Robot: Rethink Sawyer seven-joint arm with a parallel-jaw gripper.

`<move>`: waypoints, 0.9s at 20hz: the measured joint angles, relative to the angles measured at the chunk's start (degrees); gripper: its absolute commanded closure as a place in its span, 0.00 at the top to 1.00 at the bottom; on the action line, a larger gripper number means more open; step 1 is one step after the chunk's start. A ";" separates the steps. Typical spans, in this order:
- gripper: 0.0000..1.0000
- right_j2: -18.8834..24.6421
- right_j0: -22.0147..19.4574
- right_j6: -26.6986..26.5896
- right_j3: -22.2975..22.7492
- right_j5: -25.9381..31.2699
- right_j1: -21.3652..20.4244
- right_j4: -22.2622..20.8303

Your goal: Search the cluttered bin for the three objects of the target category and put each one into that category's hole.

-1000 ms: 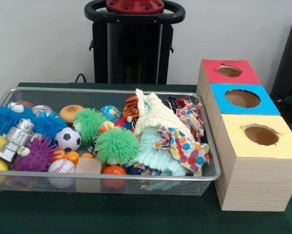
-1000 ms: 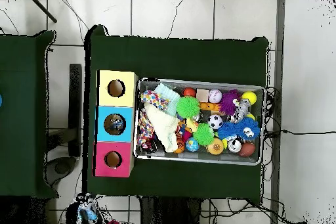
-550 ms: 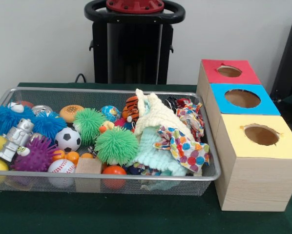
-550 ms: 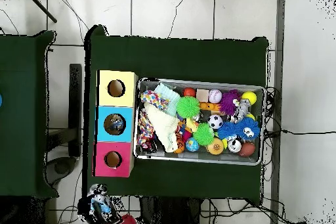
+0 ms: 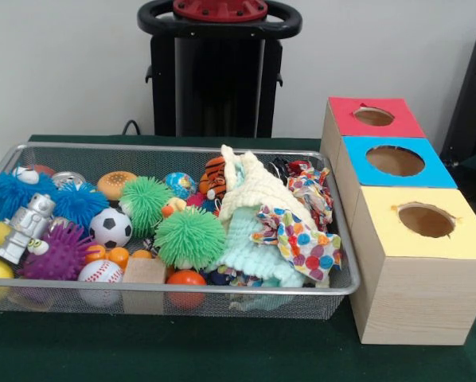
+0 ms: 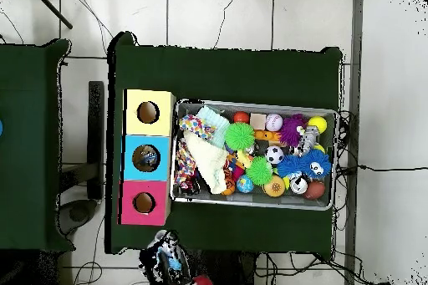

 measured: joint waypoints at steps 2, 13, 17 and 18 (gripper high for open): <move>0.00 -2.17 0.83 0.00 -0.71 1.19 1.56 -0.63; 0.00 -11.83 7.71 0.00 -2.82 2.86 11.70 -1.39; 0.00 -14.42 10.46 0.00 -3.25 2.66 15.94 -1.36; 0.00 -14.93 11.01 0.00 -3.30 2.35 16.83 -1.36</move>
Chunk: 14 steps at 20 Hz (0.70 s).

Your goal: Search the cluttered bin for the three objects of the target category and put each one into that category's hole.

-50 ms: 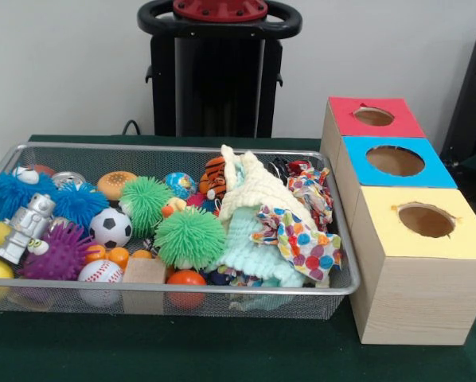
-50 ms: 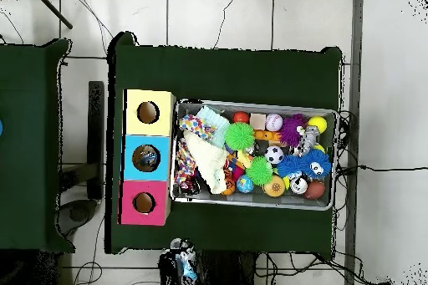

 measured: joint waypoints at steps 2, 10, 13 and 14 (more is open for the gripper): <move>0.00 -1.37 1.30 0.00 -0.11 -1.18 2.25 0.02; 0.00 -7.27 5.47 0.00 -0.39 -7.65 9.74 0.75; 0.00 -9.42 6.86 0.00 -0.52 -9.89 12.29 1.30; 0.00 -10.14 7.32 0.00 -0.61 -10.50 13.07 1.50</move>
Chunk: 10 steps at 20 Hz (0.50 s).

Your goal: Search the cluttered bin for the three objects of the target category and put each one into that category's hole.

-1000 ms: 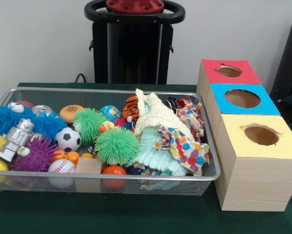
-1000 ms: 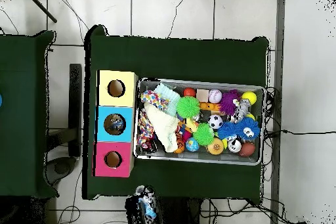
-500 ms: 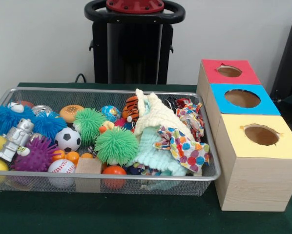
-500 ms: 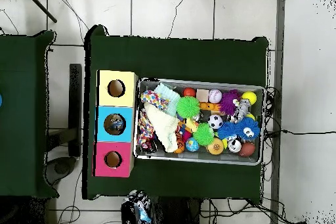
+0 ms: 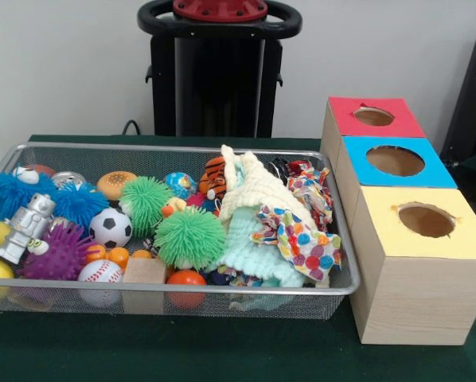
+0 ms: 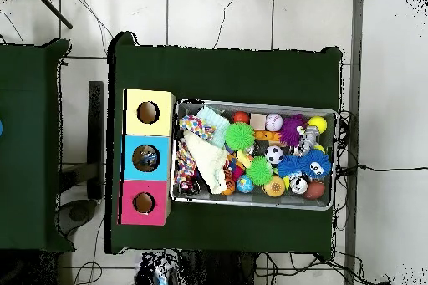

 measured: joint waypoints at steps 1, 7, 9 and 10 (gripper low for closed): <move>0.00 -0.86 0.46 0.00 -0.10 -0.70 0.87 0.20; 0.00 -5.24 2.02 0.00 -0.82 -3.01 4.28 0.60; 0.00 -7.84 2.69 0.00 -1.34 -3.80 5.76 0.60; 0.00 -8.28 2.82 0.00 -1.44 -3.85 5.97 0.61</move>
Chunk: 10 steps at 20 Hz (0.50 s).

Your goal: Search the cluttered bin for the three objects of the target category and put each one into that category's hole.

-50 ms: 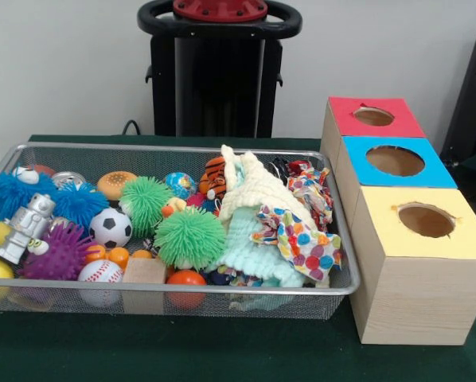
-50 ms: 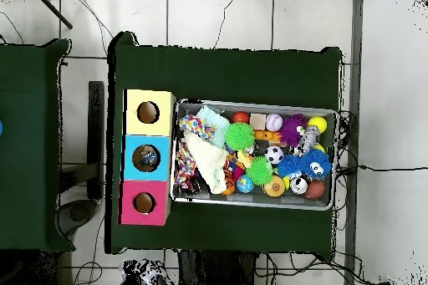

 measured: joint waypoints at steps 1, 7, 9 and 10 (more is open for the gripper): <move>0.00 -0.44 0.12 0.00 -0.10 -0.05 0.22 0.01; 0.00 -8.03 1.16 0.00 -1.28 -0.20 2.92 -0.01; 0.00 -9.71 1.18 0.00 -1.55 -0.45 3.40 -0.04; 0.00 -10.88 1.19 0.00 -1.73 -0.68 3.68 -0.13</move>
